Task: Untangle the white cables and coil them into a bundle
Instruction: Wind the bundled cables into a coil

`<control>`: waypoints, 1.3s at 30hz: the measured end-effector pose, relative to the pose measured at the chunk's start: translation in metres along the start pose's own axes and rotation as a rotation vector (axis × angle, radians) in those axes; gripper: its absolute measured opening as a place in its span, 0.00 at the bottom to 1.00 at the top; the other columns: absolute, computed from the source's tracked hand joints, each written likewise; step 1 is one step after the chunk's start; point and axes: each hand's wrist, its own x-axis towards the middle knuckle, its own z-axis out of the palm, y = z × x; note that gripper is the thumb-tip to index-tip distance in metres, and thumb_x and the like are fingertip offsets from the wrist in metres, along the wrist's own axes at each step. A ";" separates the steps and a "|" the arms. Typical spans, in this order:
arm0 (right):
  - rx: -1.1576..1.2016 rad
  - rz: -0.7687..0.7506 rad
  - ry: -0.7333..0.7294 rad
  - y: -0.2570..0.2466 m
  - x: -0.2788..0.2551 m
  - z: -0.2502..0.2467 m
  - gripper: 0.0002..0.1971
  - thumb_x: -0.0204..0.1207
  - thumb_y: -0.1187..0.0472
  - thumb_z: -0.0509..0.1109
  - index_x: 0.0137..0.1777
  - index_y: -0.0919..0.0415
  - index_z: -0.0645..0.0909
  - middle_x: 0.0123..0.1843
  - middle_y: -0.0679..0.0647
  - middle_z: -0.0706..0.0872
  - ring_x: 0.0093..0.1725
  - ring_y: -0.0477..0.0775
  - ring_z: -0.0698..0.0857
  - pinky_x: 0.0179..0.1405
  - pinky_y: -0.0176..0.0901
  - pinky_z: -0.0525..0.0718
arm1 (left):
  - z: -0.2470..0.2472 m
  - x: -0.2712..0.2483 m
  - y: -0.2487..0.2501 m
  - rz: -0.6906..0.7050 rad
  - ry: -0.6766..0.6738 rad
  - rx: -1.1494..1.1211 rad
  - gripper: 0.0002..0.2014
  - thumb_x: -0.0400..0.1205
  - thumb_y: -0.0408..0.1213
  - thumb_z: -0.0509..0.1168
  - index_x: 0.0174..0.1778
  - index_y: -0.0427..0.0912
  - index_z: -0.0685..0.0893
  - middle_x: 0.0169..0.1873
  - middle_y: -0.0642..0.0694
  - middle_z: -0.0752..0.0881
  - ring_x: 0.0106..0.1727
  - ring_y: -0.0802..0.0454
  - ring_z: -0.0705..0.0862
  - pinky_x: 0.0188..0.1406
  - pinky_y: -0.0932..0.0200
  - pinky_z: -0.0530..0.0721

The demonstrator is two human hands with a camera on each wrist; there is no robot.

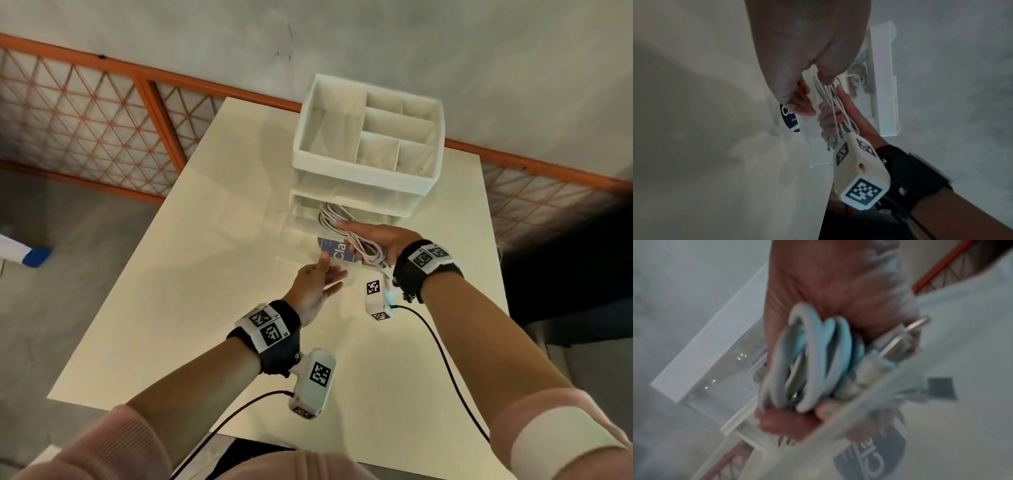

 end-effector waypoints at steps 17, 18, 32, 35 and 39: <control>-0.550 -0.213 0.329 -0.007 -0.003 0.010 0.35 0.76 0.32 0.57 0.46 0.69 0.81 0.47 0.61 0.84 0.48 0.59 0.81 0.49 0.44 0.74 | 0.003 -0.003 0.003 -0.019 0.032 0.021 0.19 0.86 0.47 0.55 0.62 0.32 0.73 0.48 0.45 0.82 0.46 0.53 0.87 0.42 0.60 0.82; -0.608 -0.225 0.350 -0.007 -0.004 0.011 0.34 0.77 0.32 0.56 0.40 0.67 0.80 0.45 0.61 0.84 0.48 0.60 0.82 0.48 0.44 0.74 | 0.003 -0.003 0.003 -0.018 0.033 0.019 0.19 0.86 0.46 0.55 0.61 0.33 0.73 0.48 0.44 0.82 0.46 0.52 0.87 0.42 0.61 0.82; -1.465 0.095 0.512 -0.006 0.001 0.026 0.51 0.70 0.23 0.31 0.44 0.68 0.81 0.35 0.59 0.77 0.39 0.55 0.76 0.46 0.48 0.67 | 0.002 -0.003 0.004 -0.004 0.021 0.018 0.18 0.86 0.46 0.55 0.59 0.33 0.73 0.47 0.44 0.82 0.47 0.52 0.86 0.43 0.61 0.82; -1.437 0.084 0.475 -0.008 -0.003 0.024 0.49 0.68 0.22 0.29 0.32 0.63 0.77 0.27 0.54 0.72 0.29 0.50 0.70 0.38 0.45 0.66 | 0.001 0.000 0.003 0.003 0.016 -0.021 0.17 0.87 0.45 0.55 0.56 0.31 0.75 0.44 0.41 0.83 0.44 0.53 0.87 0.41 0.65 0.85; -1.347 0.029 0.478 -0.013 -0.022 0.014 0.54 0.64 0.20 0.28 0.36 0.64 0.83 0.32 0.55 0.82 0.33 0.53 0.80 0.36 0.43 0.69 | 0.004 0.004 0.001 0.037 0.009 -0.056 0.18 0.87 0.43 0.55 0.42 0.32 0.78 0.41 0.37 0.84 0.39 0.56 0.88 0.41 0.70 0.87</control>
